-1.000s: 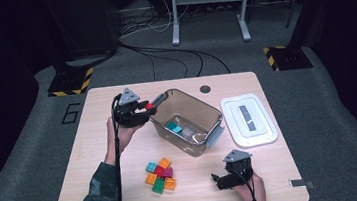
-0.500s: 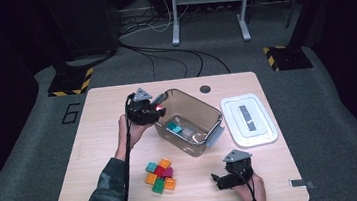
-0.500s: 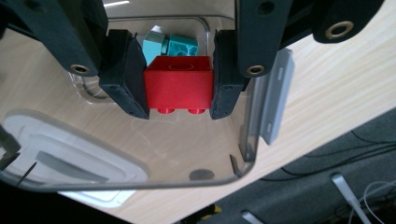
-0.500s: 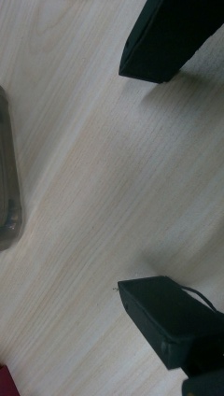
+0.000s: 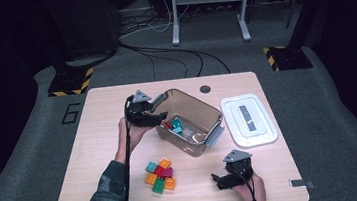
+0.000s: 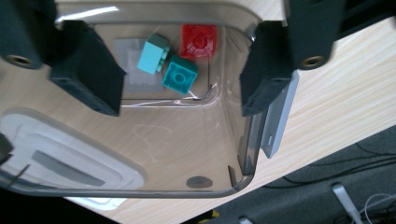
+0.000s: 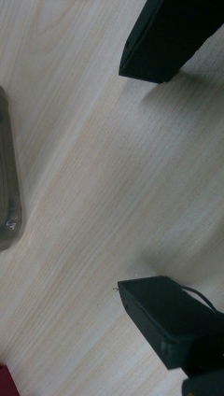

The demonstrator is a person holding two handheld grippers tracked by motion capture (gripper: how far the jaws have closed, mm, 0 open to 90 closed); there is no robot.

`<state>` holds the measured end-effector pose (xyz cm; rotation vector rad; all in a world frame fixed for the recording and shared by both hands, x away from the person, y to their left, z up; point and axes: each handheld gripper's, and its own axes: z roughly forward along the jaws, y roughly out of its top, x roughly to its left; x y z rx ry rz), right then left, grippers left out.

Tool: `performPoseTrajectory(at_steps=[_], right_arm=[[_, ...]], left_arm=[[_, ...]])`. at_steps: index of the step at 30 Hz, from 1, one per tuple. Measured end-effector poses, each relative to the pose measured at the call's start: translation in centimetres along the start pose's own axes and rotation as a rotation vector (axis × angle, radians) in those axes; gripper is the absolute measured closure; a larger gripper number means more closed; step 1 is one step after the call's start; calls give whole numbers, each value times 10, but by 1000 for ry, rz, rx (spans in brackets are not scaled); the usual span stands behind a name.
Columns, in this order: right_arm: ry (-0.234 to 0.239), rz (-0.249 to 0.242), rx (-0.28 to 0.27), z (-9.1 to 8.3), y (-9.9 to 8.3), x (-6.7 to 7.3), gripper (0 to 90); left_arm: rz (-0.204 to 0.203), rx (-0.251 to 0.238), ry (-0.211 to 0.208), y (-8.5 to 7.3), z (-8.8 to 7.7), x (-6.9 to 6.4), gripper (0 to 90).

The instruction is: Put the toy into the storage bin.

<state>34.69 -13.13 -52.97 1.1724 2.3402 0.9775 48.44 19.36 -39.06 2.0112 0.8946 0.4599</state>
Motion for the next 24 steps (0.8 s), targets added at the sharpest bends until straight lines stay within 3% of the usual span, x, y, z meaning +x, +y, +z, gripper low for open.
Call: performPoseTrajectory(at_steps=[8, 13, 19, 24], right_arm=[[1, 0, 1, 0, 0, 0, 0], [1, 0, 1, 0, 0, 0, 0], [2, 0, 1, 0, 0, 0, 0], [1, 0, 1, 0, 0, 0, 0]], left_arm=[[6, -75, 13, -20, -40, -6, 165], [12, -81, 30, -40, -55, -8, 156], [-2, -62, 42, -65, -62, -10, 148], [-36, -42, 38, -89, -57, -10, 111]])
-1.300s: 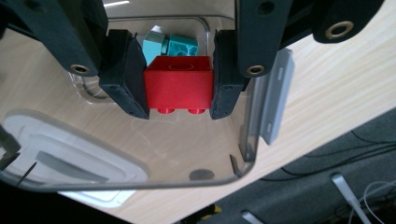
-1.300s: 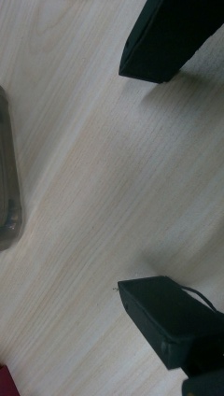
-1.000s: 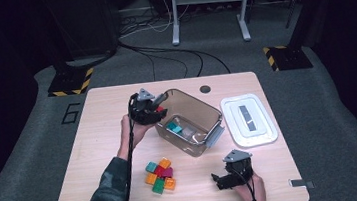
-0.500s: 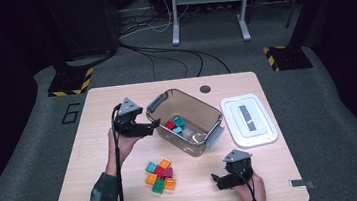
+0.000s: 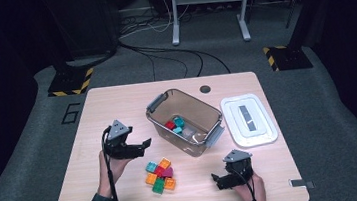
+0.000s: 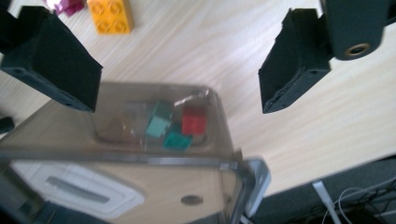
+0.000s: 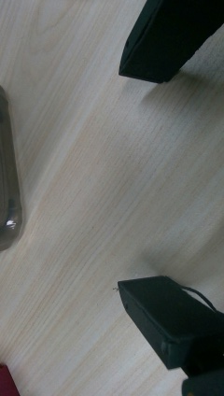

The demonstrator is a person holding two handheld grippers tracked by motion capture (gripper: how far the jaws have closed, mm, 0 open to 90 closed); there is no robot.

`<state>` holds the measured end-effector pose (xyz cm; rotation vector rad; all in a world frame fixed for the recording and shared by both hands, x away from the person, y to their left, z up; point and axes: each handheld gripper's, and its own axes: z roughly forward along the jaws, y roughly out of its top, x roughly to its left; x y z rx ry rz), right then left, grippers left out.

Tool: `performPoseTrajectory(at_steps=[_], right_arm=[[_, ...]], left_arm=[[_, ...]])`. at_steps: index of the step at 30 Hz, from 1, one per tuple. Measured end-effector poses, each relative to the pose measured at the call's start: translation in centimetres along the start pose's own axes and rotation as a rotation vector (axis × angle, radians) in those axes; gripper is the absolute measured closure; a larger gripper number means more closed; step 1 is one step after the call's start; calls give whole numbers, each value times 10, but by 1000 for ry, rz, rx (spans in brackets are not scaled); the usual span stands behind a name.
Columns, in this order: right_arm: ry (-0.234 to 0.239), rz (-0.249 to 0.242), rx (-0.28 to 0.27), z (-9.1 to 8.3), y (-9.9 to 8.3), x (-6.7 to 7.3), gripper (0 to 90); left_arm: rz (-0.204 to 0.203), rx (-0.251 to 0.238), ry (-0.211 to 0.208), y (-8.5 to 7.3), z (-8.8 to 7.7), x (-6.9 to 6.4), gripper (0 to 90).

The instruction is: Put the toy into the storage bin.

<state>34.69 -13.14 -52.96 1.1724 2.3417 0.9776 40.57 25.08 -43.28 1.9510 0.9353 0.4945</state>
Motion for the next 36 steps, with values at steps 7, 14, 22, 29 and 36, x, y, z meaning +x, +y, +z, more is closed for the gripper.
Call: performPoseTrajectory(at_steps=[7, 14, 22, 29, 36], right_arm=[[1, 0, 0, 0, 0, 0, 0], [0, 0, 0, 0, 0, 0, 0], [-1, 0, -1, 0, 0, 0, 0], [0, 0, 0, 0, 0, 0, 0], [0, 0, 0, 0, 0, 0, 0]], left_arm=[[-32, 87, -19, -34, 17, -4, 69], [-60, 161, -19, -60, 35, -10, 13], [-68, 200, 15, -72, 40, -11, 0], [-78, 189, 58, -75, 36, -3, 1], [-87, 158, 46, -75, 29, -1, 0]])
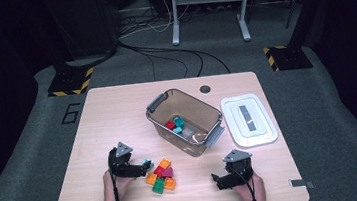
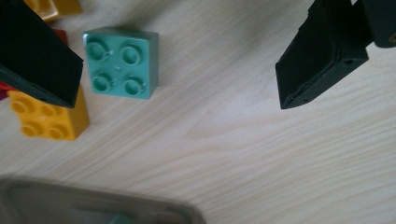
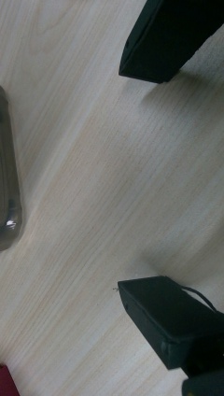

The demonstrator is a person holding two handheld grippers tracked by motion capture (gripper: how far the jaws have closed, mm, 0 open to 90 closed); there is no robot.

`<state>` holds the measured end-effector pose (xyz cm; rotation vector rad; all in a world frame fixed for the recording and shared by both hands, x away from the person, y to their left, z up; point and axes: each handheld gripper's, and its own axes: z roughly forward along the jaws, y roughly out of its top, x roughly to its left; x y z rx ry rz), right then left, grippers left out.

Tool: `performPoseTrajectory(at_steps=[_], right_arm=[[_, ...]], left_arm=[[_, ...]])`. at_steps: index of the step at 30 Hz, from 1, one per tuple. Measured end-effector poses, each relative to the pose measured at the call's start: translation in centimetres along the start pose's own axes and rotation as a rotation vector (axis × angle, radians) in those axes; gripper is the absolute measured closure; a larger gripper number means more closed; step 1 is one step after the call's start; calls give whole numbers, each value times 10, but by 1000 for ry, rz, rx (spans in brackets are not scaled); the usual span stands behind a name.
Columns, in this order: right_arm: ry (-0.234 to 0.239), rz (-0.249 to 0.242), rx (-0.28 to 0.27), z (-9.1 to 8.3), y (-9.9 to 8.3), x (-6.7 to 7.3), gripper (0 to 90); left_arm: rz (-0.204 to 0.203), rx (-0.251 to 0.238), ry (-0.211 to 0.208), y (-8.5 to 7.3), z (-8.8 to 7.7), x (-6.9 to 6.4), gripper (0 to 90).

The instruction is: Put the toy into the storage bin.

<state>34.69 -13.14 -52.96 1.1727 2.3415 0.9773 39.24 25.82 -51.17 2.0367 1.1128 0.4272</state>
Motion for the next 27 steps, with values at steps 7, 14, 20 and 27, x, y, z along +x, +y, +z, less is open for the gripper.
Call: performPoseTrajectory(at_steps=[7, 14, 20, 27], right_arm=[[0, 0, -1, 0, 0, 0, 0], [-1, 0, 0, 0, 0, 0, 0], [-1, -1, -1, 0, 0, 0, 0], [-1, 0, -1, 0, 0, 0, 0]], left_arm=[[8, 26, -29, -2, 7, -3, 2], [72, 22, -65, -5, 5, -9, 385], [86, 18, -70, -10, 6, -13, 574], [79, 3, -61, -12, 4, -11, 586]])
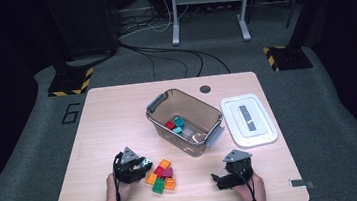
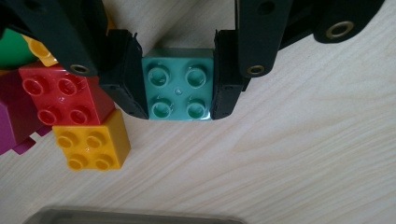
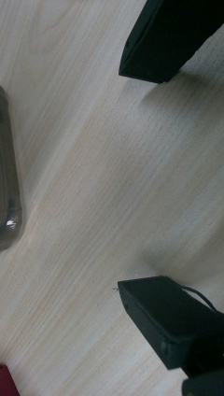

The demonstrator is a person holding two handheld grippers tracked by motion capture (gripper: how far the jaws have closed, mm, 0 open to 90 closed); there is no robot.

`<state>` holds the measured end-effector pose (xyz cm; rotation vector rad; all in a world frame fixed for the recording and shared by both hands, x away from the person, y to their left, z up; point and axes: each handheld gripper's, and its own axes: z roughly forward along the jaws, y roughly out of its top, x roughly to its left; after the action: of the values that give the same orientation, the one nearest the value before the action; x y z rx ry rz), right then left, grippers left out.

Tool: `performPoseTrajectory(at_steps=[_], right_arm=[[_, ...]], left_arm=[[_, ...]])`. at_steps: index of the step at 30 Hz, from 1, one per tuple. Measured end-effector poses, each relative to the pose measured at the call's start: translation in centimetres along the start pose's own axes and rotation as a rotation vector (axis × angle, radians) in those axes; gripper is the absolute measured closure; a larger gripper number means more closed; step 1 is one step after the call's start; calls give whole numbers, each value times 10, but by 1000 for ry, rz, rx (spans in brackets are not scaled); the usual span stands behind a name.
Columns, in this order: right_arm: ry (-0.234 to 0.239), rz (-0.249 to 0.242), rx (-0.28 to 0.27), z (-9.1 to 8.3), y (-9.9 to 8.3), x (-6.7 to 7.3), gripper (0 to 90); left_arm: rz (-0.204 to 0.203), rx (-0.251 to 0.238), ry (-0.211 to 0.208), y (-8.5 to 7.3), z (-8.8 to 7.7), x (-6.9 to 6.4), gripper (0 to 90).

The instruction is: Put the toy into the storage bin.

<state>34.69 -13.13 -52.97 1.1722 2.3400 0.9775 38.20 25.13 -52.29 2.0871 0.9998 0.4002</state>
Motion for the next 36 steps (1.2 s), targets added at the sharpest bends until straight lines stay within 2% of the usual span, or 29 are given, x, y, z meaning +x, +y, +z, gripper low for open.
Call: performPoseTrajectory(at_steps=[7, 14, 31, 36], right_arm=[[0, 0, 0, 0, 0, 0, 0], [1, 0, 1, 0, 0, 0, 0], [1, 0, 1, 0, 0, 0, 0], [1, 0, 1, 0, 0, 0, 0]], left_arm=[[-13, -44, -4, 2, -10, 4, 587], [-16, -61, 7, 5, -19, 7, 587], [32, -82, 20, 27, -34, 11, 588], [26, -104, 22, 33, -40, 13, 588]])
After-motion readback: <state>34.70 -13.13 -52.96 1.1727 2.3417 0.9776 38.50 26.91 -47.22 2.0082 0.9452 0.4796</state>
